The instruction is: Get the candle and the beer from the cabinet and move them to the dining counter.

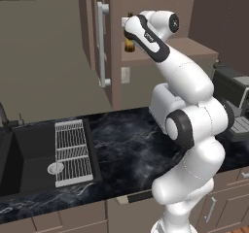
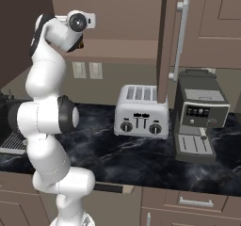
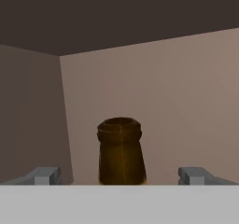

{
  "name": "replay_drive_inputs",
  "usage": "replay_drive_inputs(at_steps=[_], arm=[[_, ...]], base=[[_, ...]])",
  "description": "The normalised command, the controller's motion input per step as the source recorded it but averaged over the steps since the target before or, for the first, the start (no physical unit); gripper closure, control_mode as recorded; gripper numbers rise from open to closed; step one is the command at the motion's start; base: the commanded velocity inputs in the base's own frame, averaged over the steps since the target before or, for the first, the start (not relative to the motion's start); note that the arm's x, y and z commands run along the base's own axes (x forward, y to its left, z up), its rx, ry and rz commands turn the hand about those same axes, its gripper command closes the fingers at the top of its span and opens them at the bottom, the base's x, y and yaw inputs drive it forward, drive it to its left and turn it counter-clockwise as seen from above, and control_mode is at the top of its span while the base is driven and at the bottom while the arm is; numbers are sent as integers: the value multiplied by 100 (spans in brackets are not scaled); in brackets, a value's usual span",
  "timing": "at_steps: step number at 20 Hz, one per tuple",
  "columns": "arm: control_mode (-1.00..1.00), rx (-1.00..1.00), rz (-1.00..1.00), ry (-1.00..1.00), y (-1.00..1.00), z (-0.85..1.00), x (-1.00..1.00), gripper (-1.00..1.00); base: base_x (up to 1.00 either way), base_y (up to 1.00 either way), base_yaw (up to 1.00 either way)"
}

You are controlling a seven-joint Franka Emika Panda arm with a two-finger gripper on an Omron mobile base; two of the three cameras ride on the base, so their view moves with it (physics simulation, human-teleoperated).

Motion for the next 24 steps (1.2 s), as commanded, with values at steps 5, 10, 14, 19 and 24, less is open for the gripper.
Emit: replay_drive_inputs(at_steps=[5,10,14,19,24], arm=[[-100,0,0,0,0,0,0,-100],[-100,0,0,0,0,0,0,100],[-100,0,0,0,0,0,0,100],[-100,0,0,0,0,0,0,100],[-100,0,0,0,0,0,0,100]], base=[[0,0,0],[0,0,0],[0,0,0],[0,0,0],[0,0,0]])
